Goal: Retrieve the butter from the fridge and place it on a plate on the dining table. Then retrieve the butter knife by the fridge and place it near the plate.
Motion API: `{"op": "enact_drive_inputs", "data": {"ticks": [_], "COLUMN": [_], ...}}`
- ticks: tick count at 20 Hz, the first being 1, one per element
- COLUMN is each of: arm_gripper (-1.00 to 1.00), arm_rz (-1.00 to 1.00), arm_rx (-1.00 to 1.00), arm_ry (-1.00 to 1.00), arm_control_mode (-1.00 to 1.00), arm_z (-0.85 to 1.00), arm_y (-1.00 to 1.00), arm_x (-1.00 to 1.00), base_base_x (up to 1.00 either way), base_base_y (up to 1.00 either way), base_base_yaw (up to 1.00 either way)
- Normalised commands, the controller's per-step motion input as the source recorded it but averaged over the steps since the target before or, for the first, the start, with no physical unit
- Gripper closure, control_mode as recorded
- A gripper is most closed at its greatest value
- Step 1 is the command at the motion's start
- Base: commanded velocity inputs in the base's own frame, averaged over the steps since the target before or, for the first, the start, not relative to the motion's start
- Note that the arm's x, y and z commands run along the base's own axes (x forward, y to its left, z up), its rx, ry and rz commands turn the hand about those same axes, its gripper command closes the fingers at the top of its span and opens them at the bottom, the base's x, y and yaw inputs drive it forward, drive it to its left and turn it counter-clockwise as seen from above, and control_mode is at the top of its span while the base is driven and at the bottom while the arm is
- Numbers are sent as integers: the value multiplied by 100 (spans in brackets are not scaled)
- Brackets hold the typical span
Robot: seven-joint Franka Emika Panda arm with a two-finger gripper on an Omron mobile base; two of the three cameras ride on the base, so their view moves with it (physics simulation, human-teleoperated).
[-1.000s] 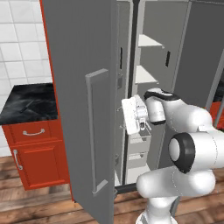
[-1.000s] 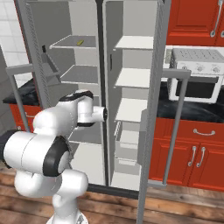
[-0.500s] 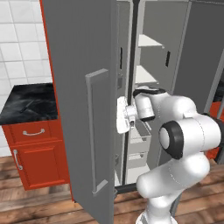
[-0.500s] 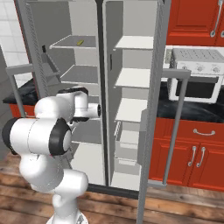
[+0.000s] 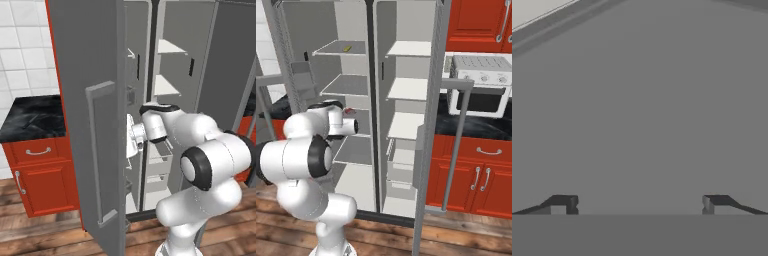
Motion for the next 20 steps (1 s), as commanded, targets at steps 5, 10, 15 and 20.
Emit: {"op": "enact_drive_inputs", "data": {"ticks": [5, 10, 15, 20], "arm_gripper": [-100, -100, -100, -100], "arm_rz": [4, 1, 0, 0], "arm_rx": [-1, -2, -1, -5], "arm_ry": [0, 0, 2, 0], "arm_control_mode": [-100, -100, -100, -100], "arm_z": [0, 0, 0, 0], "arm_y": [81, 78, 63, 52], "arm_x": [-58, -42, -14, 0], "base_base_x": [0, 0, 0, 0], "base_base_y": [0, 0, 0, 0], "base_base_yaw": [0, 0, 0, 0]}}
